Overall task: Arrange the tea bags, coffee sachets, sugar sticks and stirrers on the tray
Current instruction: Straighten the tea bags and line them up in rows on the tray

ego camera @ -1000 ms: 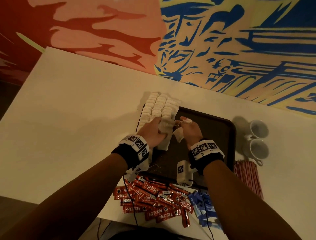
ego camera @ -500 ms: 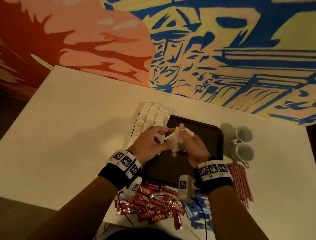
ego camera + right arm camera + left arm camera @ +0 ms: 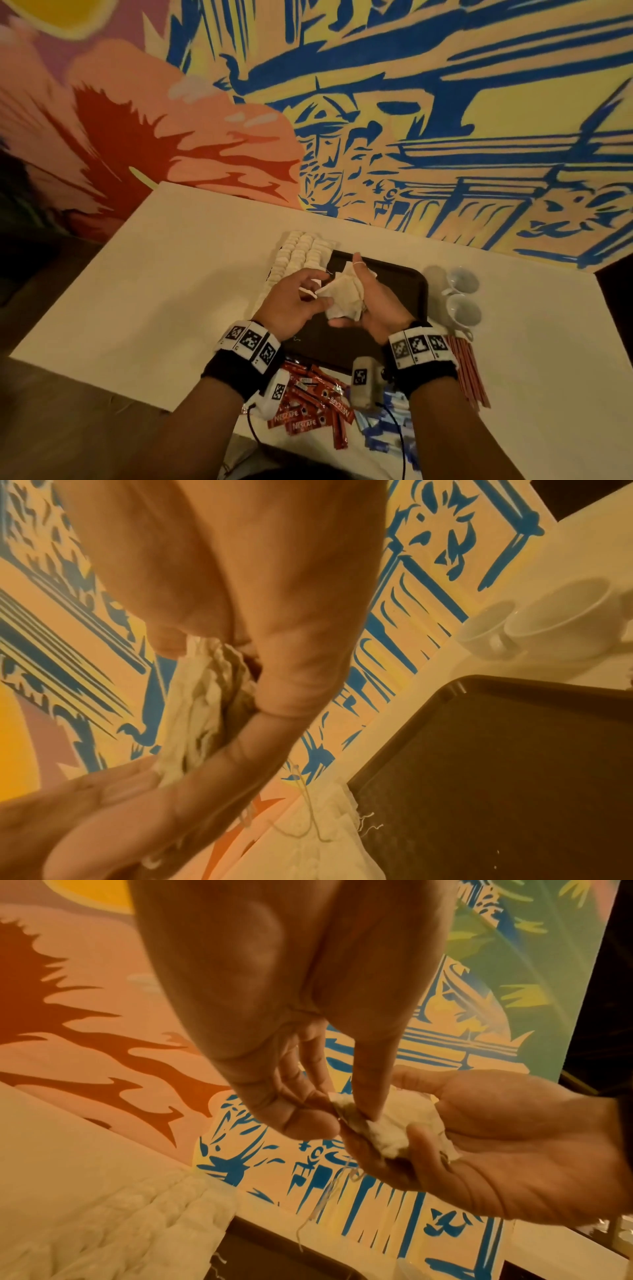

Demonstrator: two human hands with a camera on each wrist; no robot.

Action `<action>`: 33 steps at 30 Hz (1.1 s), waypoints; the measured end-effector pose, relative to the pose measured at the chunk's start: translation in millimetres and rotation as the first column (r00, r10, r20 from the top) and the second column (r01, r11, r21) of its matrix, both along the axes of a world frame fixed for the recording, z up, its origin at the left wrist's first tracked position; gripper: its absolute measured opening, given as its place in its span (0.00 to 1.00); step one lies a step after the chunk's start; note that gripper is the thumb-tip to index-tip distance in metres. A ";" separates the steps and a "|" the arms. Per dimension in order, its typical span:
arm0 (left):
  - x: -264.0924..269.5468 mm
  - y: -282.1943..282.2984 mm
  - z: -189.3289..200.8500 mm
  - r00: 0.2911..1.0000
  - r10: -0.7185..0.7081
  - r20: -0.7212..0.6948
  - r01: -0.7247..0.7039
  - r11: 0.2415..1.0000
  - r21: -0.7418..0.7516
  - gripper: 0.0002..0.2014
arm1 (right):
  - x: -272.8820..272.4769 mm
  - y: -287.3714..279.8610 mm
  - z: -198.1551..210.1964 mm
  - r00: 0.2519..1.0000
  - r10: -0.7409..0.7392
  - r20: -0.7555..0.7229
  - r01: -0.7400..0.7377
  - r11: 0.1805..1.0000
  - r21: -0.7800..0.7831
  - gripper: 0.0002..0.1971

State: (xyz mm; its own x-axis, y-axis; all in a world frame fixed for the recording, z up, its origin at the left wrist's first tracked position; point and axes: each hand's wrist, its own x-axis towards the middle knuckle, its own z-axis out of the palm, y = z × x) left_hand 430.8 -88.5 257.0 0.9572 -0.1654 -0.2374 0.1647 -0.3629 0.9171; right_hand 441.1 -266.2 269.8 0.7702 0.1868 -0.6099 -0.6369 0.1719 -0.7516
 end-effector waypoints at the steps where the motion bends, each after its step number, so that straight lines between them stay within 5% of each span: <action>1: -3.8 -3.9 4.5 1.000 0.004 0.010 -0.004 1.000 0.013 0.18 | -2.6 -2.9 4.5 1.000 -0.002 0.012 0.002 1.000 -0.003 0.33; 12: -45.8 -24.9 33.7 1.000 -0.016 0.006 0.016 1.000 0.026 0.10 | -28.9 -45.6 30.9 0.967 -0.218 0.132 0.228 0.971 -0.067 0.15; 25: -43.9 -13.1 54.7 0.993 0.114 -0.023 -0.116 0.957 -0.265 0.10 | -10.9 -91.8 28.4 0.879 -0.465 0.104 0.461 0.885 0.060 0.13; 33: -39.9 -17.2 56.9 0.975 0.218 -0.029 -0.211 0.892 -0.399 0.11 | -31.9 -64.6 41.1 0.962 -0.147 0.229 0.170 0.982 -0.083 0.12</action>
